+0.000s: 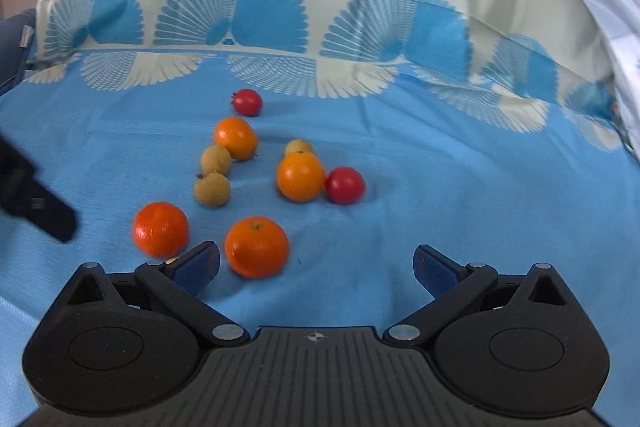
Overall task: Organize fruits
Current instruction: 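Grasp a mandarin with the left tool while the right tool grasps another mandarin, then carry both mandarins to the plate and open both tools to release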
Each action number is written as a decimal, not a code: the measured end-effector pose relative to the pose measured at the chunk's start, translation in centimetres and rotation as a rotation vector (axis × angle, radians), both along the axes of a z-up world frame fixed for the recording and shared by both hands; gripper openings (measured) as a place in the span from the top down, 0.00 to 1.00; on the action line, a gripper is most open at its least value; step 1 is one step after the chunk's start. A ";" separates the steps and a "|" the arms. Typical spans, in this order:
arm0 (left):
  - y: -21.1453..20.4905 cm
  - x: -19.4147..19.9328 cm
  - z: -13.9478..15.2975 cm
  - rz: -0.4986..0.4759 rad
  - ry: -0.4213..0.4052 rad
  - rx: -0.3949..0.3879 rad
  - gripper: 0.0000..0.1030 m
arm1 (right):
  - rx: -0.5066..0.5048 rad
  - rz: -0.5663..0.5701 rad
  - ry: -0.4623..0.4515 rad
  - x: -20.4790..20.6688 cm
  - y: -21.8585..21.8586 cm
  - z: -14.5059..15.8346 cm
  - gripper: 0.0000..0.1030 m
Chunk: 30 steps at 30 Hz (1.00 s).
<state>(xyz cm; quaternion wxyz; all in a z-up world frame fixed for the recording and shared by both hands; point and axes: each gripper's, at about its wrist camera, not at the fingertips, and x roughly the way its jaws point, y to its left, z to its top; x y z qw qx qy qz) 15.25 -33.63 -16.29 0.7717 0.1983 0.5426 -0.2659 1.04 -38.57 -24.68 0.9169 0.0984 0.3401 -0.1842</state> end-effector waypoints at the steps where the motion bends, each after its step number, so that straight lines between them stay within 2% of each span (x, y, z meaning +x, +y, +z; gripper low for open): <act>1: -0.7 0.4 -0.5 -0.010 0.012 -0.004 0.00 | -0.002 0.024 0.009 0.4 -0.1 -0.3 0.06; 5: -2.6 1.4 -1.8 -0.018 0.075 -0.032 0.01 | 0.022 0.093 0.008 0.9 0.0 -0.9 0.25; 6: -2.8 1.5 -2.1 -0.016 0.097 -0.043 0.07 | 0.022 0.103 0.008 0.9 0.1 -1.0 0.29; 7: -3.1 1.7 -2.4 -0.011 0.118 -0.048 0.14 | 0.028 0.114 0.001 0.8 0.1 -1.0 0.30; 8: -3.3 1.8 -2.9 -0.006 0.143 -0.042 0.30 | 0.039 0.121 -0.004 0.8 0.0 -1.0 0.35; 9: -3.3 1.8 -3.0 -0.003 0.146 -0.040 0.35 | 0.059 0.133 -0.017 0.6 -0.1 -0.9 0.48; 10: -3.2 1.7 -2.7 -0.002 0.135 -0.058 0.45 | 0.071 0.138 -0.026 0.5 -0.2 -0.9 0.56; 11: -3.2 1.6 -2.4 -0.018 0.154 -0.081 0.60 | 0.068 0.131 -0.028 0.5 -0.2 -0.8 0.63; 12: -3.1 1.6 -2.2 -0.010 0.164 -0.076 0.61 | 0.066 0.125 -0.030 0.4 -0.2 -0.8 0.63; 16: -1.8 1.2 -0.2 0.022 0.093 -0.065 0.61 | 0.027 0.037 -0.056 -0.2 -0.5 -0.3 0.63; 19: 1.0 0.5 2.5 0.062 0.061 -0.092 0.61 | 0.012 -0.065 -0.077 -1.0 -1.3 0.2 0.63; 23: 5.8 -1.8 7.1 0.108 -0.029 -0.097 0.61 | -0.019 -0.178 -0.097 -3.1 -1.4 2.5 0.63; 26: 10.0 -4.2 9.8 0.160 -0.069 -0.069 0.61 | -0.035 -0.163 -0.172 -5.5 0.7 6.4 0.63; 30: 16.0 -7.4 12.6 0.227 -0.065 -0.080 0.61 | 0.065 -0.062 -0.265 -9.0 5.7 11.8 0.63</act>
